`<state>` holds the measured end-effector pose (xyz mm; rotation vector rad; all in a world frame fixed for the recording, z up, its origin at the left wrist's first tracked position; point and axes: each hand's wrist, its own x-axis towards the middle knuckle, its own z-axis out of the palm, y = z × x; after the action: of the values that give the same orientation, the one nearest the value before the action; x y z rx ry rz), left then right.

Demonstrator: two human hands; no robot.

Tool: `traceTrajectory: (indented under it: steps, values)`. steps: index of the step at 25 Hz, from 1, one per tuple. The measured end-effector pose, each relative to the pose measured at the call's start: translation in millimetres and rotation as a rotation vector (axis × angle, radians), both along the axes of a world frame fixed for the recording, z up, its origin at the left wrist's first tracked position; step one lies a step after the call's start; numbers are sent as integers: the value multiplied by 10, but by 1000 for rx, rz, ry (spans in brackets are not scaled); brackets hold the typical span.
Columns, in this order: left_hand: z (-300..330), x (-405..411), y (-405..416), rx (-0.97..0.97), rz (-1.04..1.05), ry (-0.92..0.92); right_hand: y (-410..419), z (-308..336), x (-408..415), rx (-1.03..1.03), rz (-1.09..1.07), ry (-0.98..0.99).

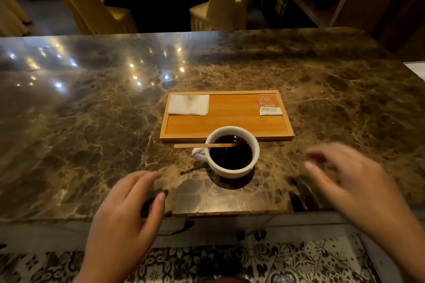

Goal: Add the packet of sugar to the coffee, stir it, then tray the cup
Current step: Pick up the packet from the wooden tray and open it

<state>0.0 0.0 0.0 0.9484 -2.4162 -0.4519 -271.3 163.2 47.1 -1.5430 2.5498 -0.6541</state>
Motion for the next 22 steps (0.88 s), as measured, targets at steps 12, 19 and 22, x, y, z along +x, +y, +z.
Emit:
traceTrajectory:
  steps: [12,19,22]
  values:
    - [-430,-363,-320,-53,116,-234,-1261,-530,-653,88,-7,156]
    - [-459,-353,-309,-64,110,-214,-1228,-566,-661,-105,6,38]
    - [-468,-351,-322,-69,111,-204,-1214,-565,-694,-119,-44,-10]
